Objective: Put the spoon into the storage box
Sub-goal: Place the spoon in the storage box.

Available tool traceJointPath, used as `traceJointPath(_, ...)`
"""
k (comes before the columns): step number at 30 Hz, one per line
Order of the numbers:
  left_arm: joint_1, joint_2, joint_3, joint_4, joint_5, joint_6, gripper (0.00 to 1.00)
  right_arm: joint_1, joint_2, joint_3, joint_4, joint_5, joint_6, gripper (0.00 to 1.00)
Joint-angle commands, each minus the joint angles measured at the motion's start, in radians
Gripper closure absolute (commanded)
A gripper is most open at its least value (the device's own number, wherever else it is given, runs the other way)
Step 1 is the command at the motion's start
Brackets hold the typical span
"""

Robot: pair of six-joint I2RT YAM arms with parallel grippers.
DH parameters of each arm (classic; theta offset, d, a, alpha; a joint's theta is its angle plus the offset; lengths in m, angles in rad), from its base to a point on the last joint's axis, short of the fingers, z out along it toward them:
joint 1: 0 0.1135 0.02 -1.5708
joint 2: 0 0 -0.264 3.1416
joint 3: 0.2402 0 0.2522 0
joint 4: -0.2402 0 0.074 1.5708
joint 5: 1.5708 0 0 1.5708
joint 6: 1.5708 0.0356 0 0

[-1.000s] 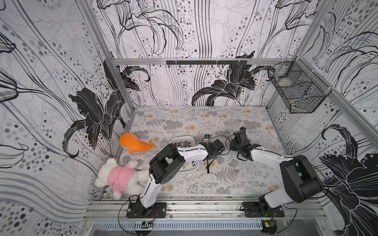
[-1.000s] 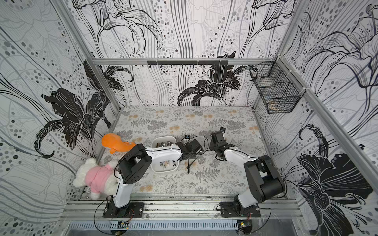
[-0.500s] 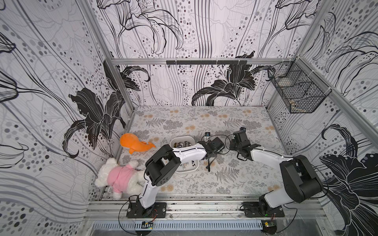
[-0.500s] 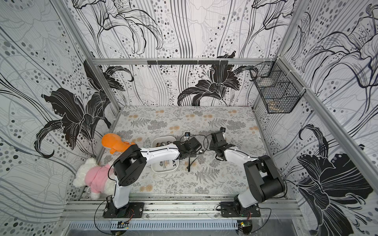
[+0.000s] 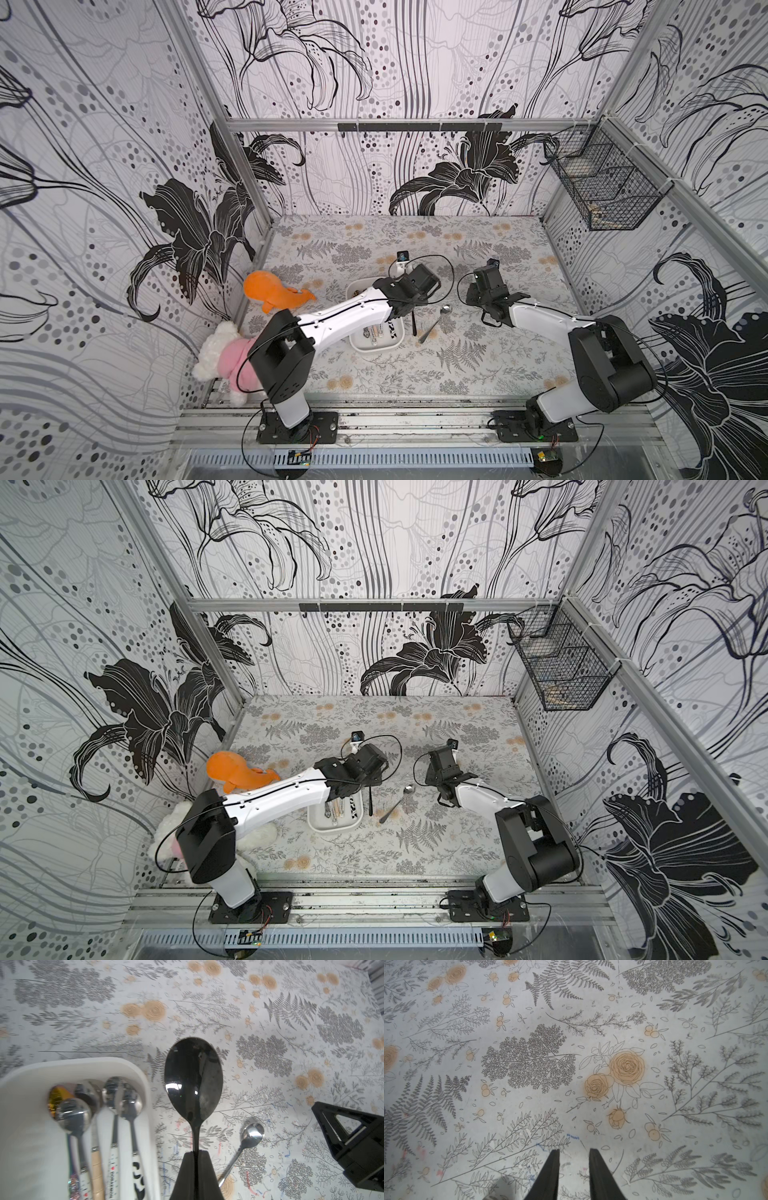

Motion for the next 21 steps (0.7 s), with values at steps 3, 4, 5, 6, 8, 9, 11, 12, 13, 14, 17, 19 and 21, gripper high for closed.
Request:
traceJointPath(3,0.091,-0.096,-0.14,-0.014,-0.026,0.015,1.0,0.002,0.005,0.01,-0.004,-0.015,0.011,0.71)
traceJointPath(4,0.11,-0.109,-0.164,-0.006,-0.021,0.019,1.0,0.002,0.008,0.011,-0.005,-0.016,0.011,0.71)
traceJointPath(5,0.128,-0.117,-0.188,0.01,-0.009,0.025,1.0,0.002,0.011,0.011,-0.003,-0.018,0.012,0.71)
traceJointPath(6,0.142,-0.121,-0.207,0.027,0.006,0.032,1.0,0.002,0.013,0.014,-0.004,-0.019,0.012,0.71)
traceJointPath(8,0.162,-0.108,-0.228,0.049,0.025,0.047,1.0,0.002,0.019,0.015,-0.004,-0.022,0.012,0.71)
traceJointPath(9,0.164,-0.096,-0.231,0.054,0.025,0.051,1.0,0.002,0.021,0.015,-0.004,-0.022,0.012,0.71)
traceJointPath(11,0.17,-0.063,-0.232,0.072,0.036,0.066,1.0,0.002,0.025,0.017,-0.004,-0.024,0.013,0.71)
traceJointPath(12,0.171,-0.049,-0.23,0.078,0.043,0.071,1.0,0.002,0.026,0.018,-0.005,-0.024,0.012,0.71)
traceJointPath(13,0.174,-0.035,-0.229,0.085,0.044,0.076,1.0,0.002,0.027,0.018,-0.004,-0.024,0.013,0.71)
traceJointPath(14,0.178,-0.022,-0.231,0.095,0.046,0.082,1.0,0.002,0.027,0.017,-0.005,-0.022,0.012,0.71)
traceJointPath(17,0.196,0.016,-0.235,0.134,0.071,0.098,1.0,0.002,0.027,0.017,-0.005,-0.021,0.012,0.71)
traceJointPath(19,0.196,0.042,-0.231,0.145,0.073,0.106,1.0,0.002,0.029,0.019,-0.007,-0.023,0.011,0.71)
traceJointPath(21,0.198,0.064,-0.227,0.152,0.073,0.109,1.0,0.002,0.03,0.019,-0.007,-0.022,0.011,0.71)
